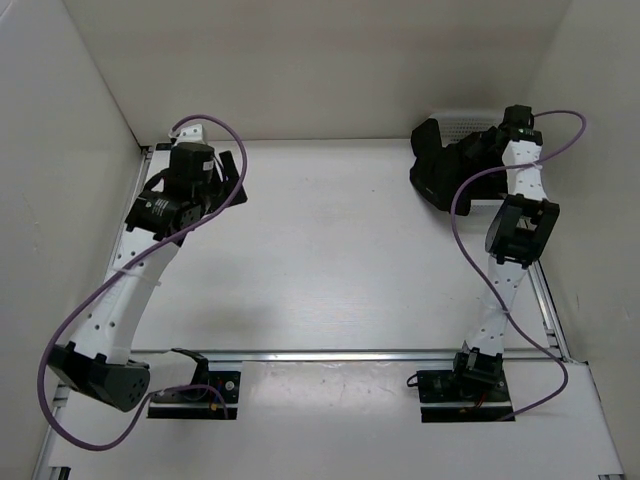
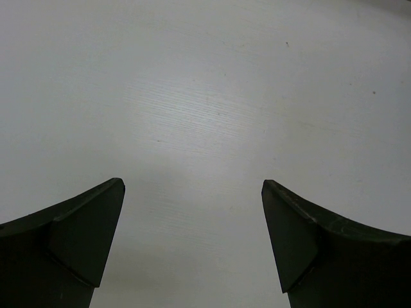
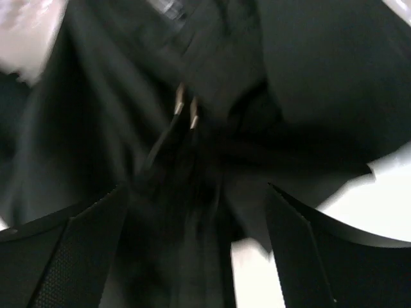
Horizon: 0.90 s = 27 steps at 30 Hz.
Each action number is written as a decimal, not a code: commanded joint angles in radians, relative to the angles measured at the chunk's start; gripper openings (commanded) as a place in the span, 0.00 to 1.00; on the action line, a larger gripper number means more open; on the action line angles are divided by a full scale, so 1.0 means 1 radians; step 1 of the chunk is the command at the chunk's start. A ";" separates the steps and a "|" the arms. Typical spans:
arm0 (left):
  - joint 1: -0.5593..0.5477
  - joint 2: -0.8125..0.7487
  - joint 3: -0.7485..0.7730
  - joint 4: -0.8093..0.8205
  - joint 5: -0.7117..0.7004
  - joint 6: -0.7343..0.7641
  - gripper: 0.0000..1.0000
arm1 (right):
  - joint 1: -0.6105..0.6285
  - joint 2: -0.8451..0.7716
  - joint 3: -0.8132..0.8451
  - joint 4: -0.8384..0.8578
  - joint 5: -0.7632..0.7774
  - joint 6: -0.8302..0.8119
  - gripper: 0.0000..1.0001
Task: Fold and stack the shorts
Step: Grab the shorts from the pile, then move the shorts to the center of the board
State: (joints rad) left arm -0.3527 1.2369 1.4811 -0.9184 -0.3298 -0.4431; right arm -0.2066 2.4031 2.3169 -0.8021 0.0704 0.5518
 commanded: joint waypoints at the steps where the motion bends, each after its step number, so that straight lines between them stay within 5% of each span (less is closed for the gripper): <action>1: 0.000 0.022 0.005 -0.010 -0.040 -0.016 0.99 | -0.007 0.074 0.122 0.029 -0.070 0.043 0.86; 7: 0.000 0.065 0.005 -0.010 -0.040 -0.025 0.99 | -0.016 0.137 0.122 0.167 -0.188 0.073 0.64; 8: 0.000 0.075 0.014 -0.010 -0.040 -0.025 0.99 | -0.016 0.137 0.122 0.197 -0.213 0.073 0.44; 10: 0.000 0.084 0.015 -0.010 -0.040 -0.025 0.99 | -0.016 0.125 0.122 0.218 -0.271 0.083 0.23; 11: 0.000 0.084 0.015 -0.010 -0.040 -0.025 0.99 | -0.016 0.114 0.113 0.218 -0.271 0.092 0.00; 18: 0.000 0.075 0.005 -0.010 -0.021 -0.045 0.99 | -0.016 -0.167 -0.027 0.284 -0.281 0.074 0.00; 27: 0.030 0.026 -0.016 -0.062 -0.029 -0.127 0.99 | 0.076 -0.514 0.012 0.345 -0.462 0.103 0.00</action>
State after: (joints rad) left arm -0.3447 1.3117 1.4662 -0.9379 -0.3508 -0.5224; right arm -0.2012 2.0125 2.2696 -0.5415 -0.2810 0.6277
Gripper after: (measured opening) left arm 0.993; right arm 0.008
